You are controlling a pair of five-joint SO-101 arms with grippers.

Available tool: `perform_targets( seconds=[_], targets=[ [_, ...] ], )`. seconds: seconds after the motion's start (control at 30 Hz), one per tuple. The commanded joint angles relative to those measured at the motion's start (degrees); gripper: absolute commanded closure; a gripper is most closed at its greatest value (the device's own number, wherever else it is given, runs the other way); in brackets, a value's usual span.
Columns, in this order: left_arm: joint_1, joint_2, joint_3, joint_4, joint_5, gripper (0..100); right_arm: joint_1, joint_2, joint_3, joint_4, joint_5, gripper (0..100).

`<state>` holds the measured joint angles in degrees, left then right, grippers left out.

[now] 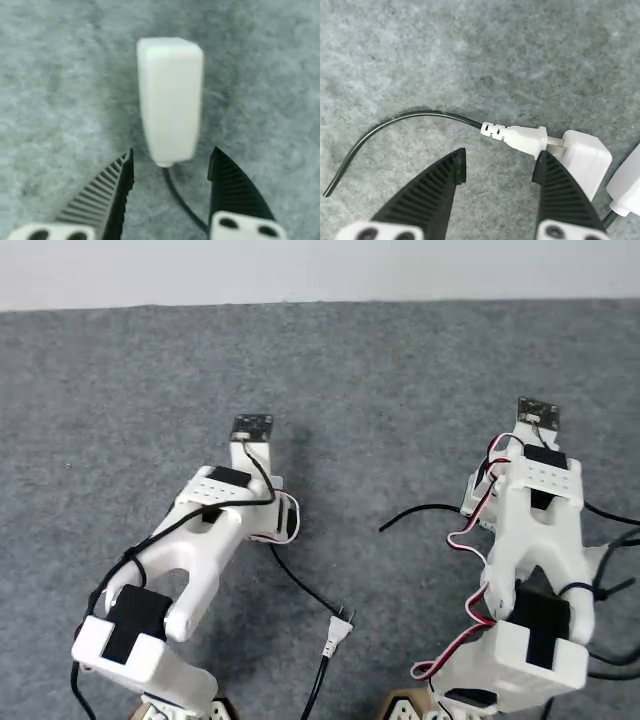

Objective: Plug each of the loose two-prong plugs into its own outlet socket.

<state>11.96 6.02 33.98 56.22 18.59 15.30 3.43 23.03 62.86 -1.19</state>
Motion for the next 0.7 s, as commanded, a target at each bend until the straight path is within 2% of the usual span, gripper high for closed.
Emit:
perform_targets(
  seconds=[0.0, 0.2, 0.27, 0.33, 0.37, 0.43, 0.5, 0.67],
  targets=[
    [-3.34, -3.43, -1.1, 1.93, -1.76, 78, -0.75, -2.42, -0.09, -0.22, 0.7, 79.0],
    [-3.6, -17.14, -0.92, 6.07, -10.11, 88, -0.84, -2.42, -0.09, -0.31, 0.7, 79.0],
    [-0.7, -23.91, 0.66, 6.42, -13.01, 93, -0.84, -2.42, -0.09, -0.31, 0.7, 79.0],
    [5.19, -29.36, 2.77, 6.15, -16.35, 99, -0.84, -2.42, -0.09, -0.31, 0.7, 79.0],
    [8.62, -30.77, 3.65, 5.98, -17.32, 99, -0.84, -2.42, -0.09, -0.31, 0.7, 79.0],
    [14.24, -30.68, 4.0, 4.57, -16.79, 99, -0.84, -2.42, -0.09, -0.31, 0.7, 79.0],
    [17.32, -27.69, 3.91, 0.88, -13.36, 99, -0.84, -2.42, -0.09, -0.31, 0.7, 79.0],
    [17.32, -12.84, 0.31, -10.2, -11.52, 99, -0.75, -2.42, -0.09, -0.22, 0.7, 79.0]
  ],
)
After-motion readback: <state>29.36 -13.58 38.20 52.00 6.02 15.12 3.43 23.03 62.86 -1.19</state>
